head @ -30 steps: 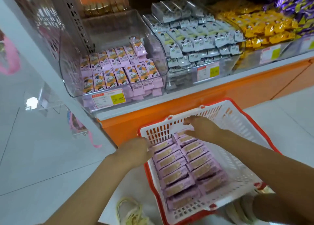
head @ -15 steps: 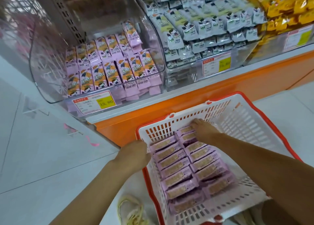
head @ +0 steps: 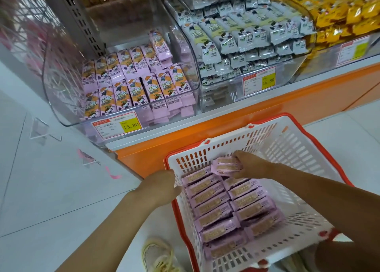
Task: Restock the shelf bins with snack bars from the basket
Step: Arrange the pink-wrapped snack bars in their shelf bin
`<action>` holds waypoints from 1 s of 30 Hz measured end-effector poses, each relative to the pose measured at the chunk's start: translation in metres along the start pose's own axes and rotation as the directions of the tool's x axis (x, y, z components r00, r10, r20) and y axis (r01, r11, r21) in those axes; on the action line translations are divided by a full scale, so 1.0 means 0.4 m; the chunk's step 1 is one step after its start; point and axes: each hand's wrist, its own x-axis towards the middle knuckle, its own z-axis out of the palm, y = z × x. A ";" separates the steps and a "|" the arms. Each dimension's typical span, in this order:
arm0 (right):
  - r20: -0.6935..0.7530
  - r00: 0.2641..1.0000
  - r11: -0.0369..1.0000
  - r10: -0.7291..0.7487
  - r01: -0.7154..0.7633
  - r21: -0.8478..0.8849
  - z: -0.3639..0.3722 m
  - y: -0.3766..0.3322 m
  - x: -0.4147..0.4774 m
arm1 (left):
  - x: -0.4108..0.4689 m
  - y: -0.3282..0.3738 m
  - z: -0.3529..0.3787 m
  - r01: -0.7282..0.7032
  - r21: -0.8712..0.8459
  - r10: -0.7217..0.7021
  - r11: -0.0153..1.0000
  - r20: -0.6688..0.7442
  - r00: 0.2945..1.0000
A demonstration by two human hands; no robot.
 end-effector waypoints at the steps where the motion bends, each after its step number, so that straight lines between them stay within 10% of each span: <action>1: 0.076 0.997 0.980 0.002 -0.018 0.199 -0.016 -0.028 -0.034 | -0.005 0.004 -0.009 0.000 -0.006 -0.001 1.000 -0.021 1.000; 4: 0.339 0.926 0.491 -0.167 -0.220 0.843 -0.051 -0.102 -0.130 | -0.023 0.023 -0.048 -0.059 -0.047 0.050 0.997 -0.162 0.985; 6: 0.406 0.862 0.161 -0.303 -0.374 0.913 -0.072 -0.145 -0.183 | -0.038 0.037 -0.075 -0.122 -0.119 0.086 0.985 -0.269 0.959; 12: 0.352 0.790 0.000 -0.502 -0.407 0.913 -0.162 -0.303 -0.290 | -0.106 0.093 -0.133 -0.406 -0.565 0.143 0.718 -0.451 0.881; 18: 0.332 0.827 0.109 -0.454 -0.318 0.942 -0.266 -0.415 -0.317 | -0.159 0.104 -0.201 -0.464 -0.711 -0.053 0.528 -0.573 0.818; 22: -0.042 0.957 0.416 -0.286 0.164 0.895 -0.320 -0.521 -0.329 | -0.193 0.066 -0.254 -0.475 -0.749 -0.137 0.462 -0.589 0.797; 26: -0.426 0.793 0.805 -0.436 0.556 0.209 -0.349 -0.599 -0.343 | -0.208 0.021 -0.304 -0.486 -0.769 -0.256 0.415 -0.611 0.749; 30: -0.479 0.591 0.755 -0.649 0.426 -0.498 -0.323 -0.636 -0.314 | -0.213 -0.025 -0.346 -0.456 -0.815 -0.372 0.358 -0.572 0.731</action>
